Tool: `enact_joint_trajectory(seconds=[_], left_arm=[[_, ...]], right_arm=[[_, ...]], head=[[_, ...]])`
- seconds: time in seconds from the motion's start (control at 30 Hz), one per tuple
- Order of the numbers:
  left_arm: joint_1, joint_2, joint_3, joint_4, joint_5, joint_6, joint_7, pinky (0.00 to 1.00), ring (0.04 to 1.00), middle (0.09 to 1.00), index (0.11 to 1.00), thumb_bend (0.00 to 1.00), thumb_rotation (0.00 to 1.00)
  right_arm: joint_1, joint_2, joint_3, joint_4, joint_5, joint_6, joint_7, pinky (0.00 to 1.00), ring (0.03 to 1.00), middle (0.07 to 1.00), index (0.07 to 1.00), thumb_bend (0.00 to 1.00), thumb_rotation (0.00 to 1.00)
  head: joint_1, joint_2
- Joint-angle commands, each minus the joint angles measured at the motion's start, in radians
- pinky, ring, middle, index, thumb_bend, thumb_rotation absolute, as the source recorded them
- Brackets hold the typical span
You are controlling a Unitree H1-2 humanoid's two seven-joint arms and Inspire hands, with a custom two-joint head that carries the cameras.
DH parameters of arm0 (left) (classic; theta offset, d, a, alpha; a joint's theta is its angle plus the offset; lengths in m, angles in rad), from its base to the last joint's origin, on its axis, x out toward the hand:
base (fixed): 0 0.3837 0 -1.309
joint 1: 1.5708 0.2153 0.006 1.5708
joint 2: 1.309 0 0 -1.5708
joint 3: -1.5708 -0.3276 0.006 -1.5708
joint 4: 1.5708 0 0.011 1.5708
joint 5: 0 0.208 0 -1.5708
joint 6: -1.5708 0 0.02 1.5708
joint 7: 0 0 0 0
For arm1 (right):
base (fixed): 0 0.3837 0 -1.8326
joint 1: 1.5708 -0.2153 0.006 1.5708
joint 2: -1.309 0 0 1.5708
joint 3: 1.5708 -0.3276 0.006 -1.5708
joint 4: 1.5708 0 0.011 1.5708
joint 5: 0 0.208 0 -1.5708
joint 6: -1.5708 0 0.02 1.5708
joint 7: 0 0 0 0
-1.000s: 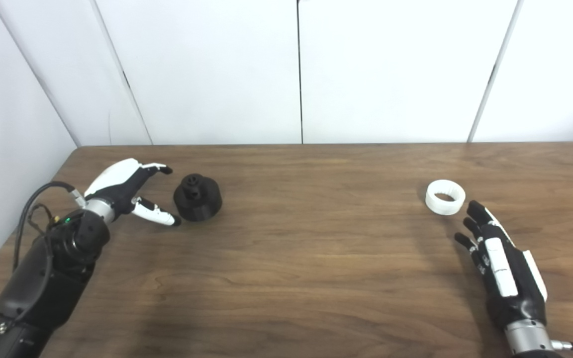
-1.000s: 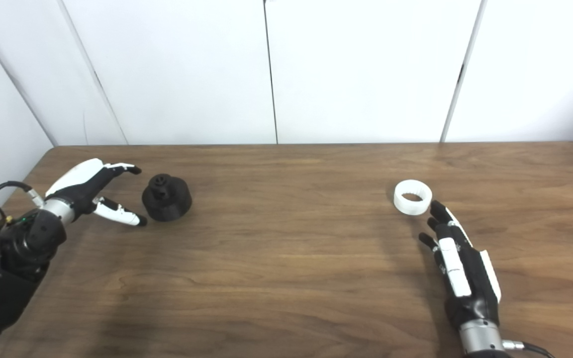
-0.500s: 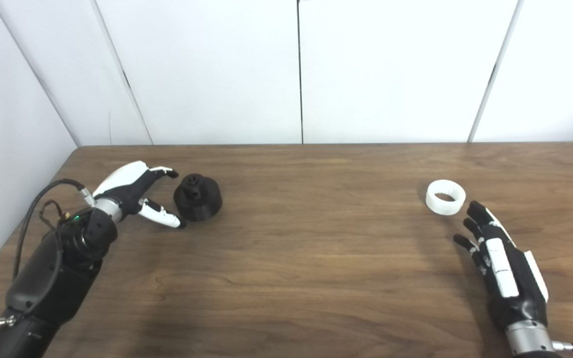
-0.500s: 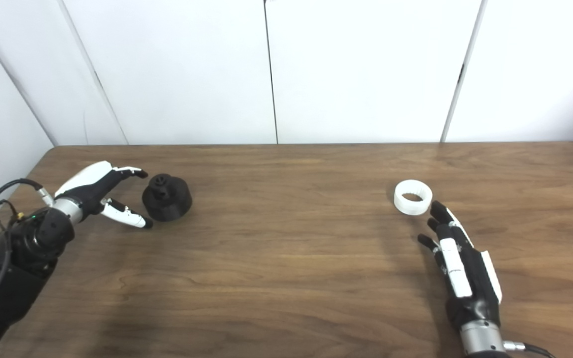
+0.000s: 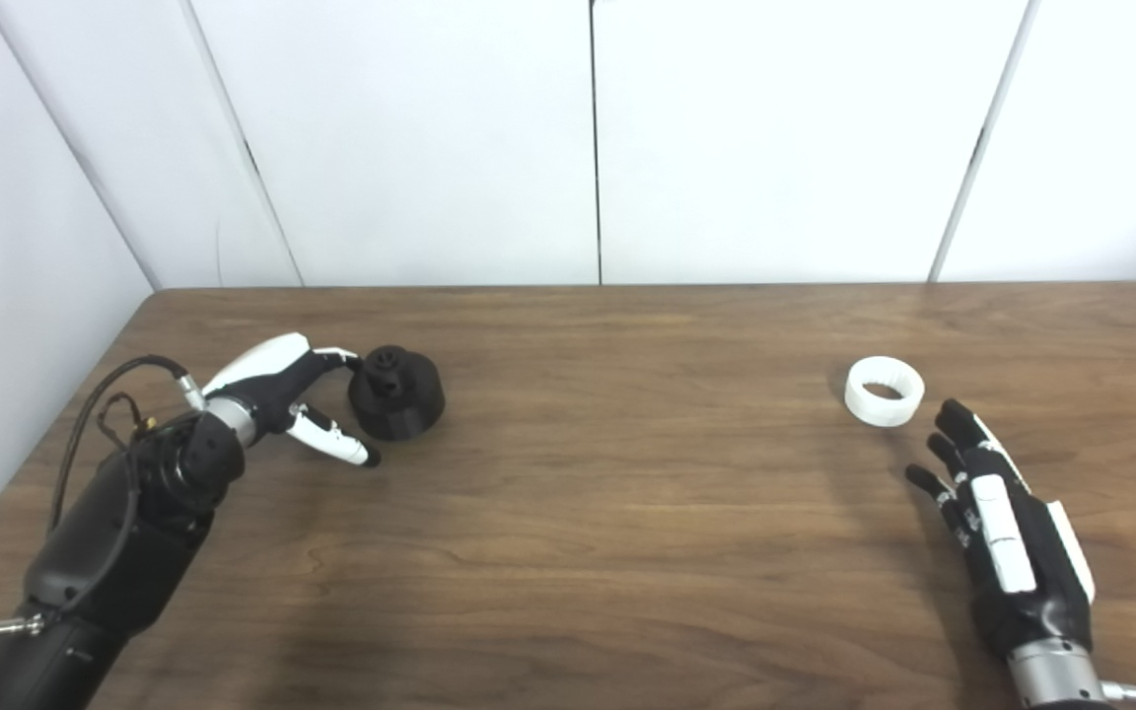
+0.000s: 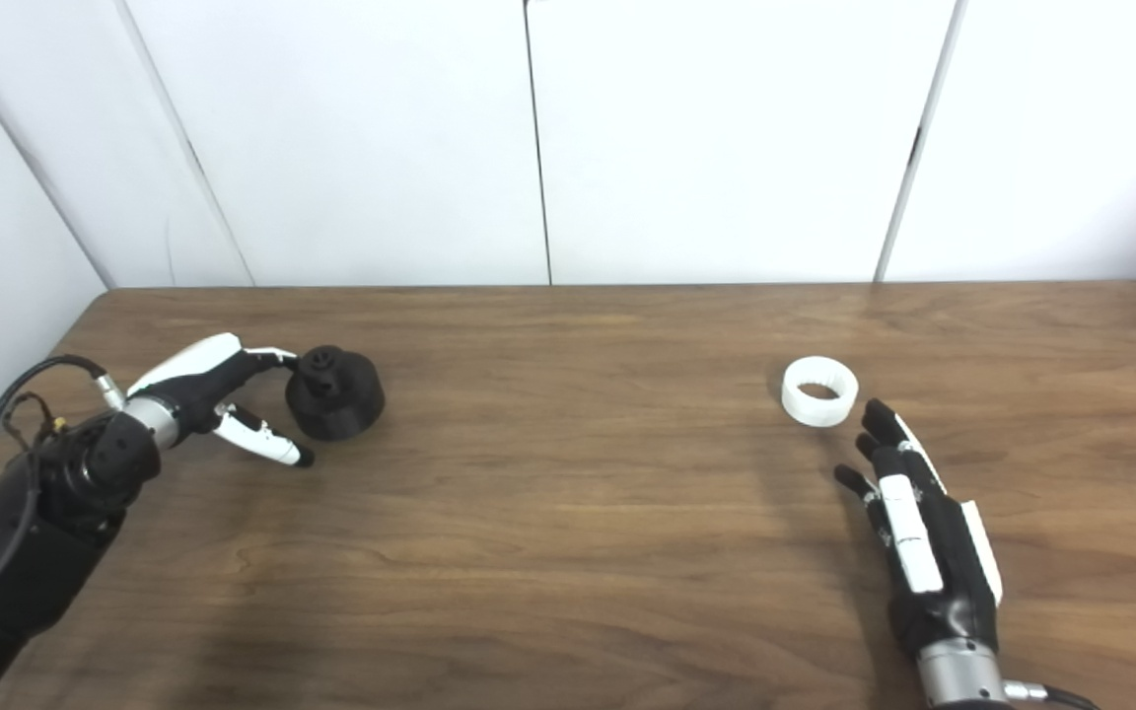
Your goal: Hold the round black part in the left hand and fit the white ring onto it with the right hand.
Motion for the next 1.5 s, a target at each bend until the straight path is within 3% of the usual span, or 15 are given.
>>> enact_joint_trajectory(seconds=[0.0, 0.2, 0.77, 1.47], left_arm=[[-0.066, 0.015, 0.014, -0.009, -0.001, 0.007, 0.0, 0.89, 0.997, 0.954, 0.855, 0.93, 0.28], [-0.069, 0.012, 0.011, -0.021, 0.002, 0.029, -0.013, 0.88, 0.985, 0.956, 0.862, 0.9, 0.3], [-0.071, -0.021, 0.026, 0.042, 0.001, -0.064, 0.091, 0.88, 0.978, 0.937, 0.863, 0.92, 0.3], [-0.091, -0.045, 0.02, 0.082, 0.017, -0.091, 0.114, 0.84, 0.949, 0.908, 0.818, 0.91, 0.27]], right_arm=[[-0.001, 0.001, -0.003, -0.038, 0.001, -0.032, -0.002, 0.83, 0.946, 0.936, 0.906, 0.62, 0.8], [0.0, 0.001, -0.002, -0.033, -0.002, -0.028, -0.002, 0.83, 0.944, 0.94, 0.909, 0.63, 0.79], [0.01, -0.001, -0.003, -0.039, -0.01, -0.029, 0.002, 0.81, 0.933, 0.926, 0.894, 0.64, 0.8], [0.022, -0.001, -0.012, -0.048, -0.009, -0.032, 0.001, 0.82, 0.933, 0.925, 0.896, 0.66, 0.79]], head=[[0.001, 0.0], [0.001, 0.001], [-0.016, -0.005], [-0.023, -0.002]])
